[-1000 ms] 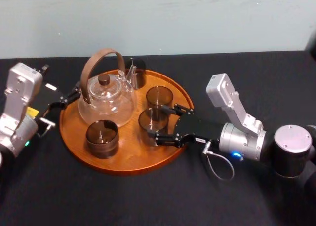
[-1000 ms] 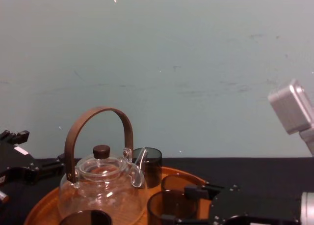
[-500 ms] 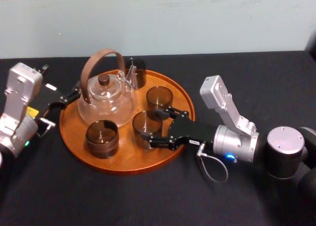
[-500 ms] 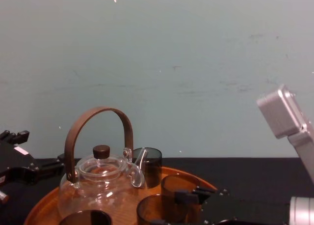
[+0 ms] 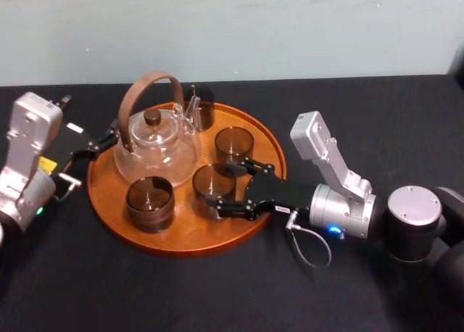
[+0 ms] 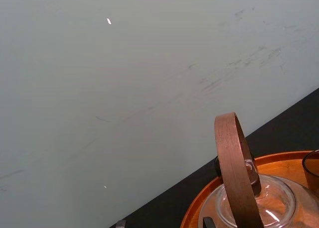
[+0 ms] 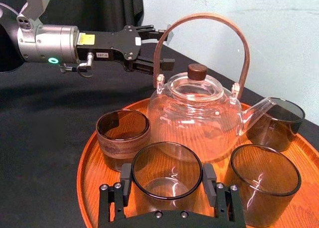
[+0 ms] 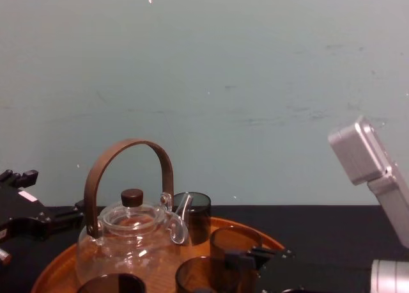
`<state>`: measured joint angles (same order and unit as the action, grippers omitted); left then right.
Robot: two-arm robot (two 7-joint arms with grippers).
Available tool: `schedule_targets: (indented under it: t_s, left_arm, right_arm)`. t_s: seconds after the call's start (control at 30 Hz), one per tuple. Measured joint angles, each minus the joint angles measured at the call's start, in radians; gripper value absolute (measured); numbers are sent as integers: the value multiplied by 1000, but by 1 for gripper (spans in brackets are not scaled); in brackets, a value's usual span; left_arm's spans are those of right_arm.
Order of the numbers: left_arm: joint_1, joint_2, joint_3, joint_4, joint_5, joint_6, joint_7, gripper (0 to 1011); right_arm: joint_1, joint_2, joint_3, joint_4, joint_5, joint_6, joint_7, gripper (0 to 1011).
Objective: Pick up the glass from the table and place it on the tray.
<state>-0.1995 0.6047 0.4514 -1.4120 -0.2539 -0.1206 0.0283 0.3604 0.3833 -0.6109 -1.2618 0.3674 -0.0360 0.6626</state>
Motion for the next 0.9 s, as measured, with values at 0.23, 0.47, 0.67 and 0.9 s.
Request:
schedule_targets:
  t_s: [0.23, 0.47, 0.67, 0.9]
  left_arm:
    - [0, 0, 0, 0, 0, 0, 0, 1001]
    - [0, 0, 0, 0, 0, 0, 0, 1001]
    - [0, 0, 0, 0, 0, 0, 0, 1001]
    - [0, 0, 0, 0, 0, 0, 0, 1001]
  right_arm:
    - [4, -6, -3, 14, 1, -1, 1, 874]
    - [7, -10, -4, 25, -1, -1, 1, 874]
    - [8, -12, -4, 32, -3, -1, 0, 874]
    - [7, -14, -3, 32, -14, -4, -14, 874]
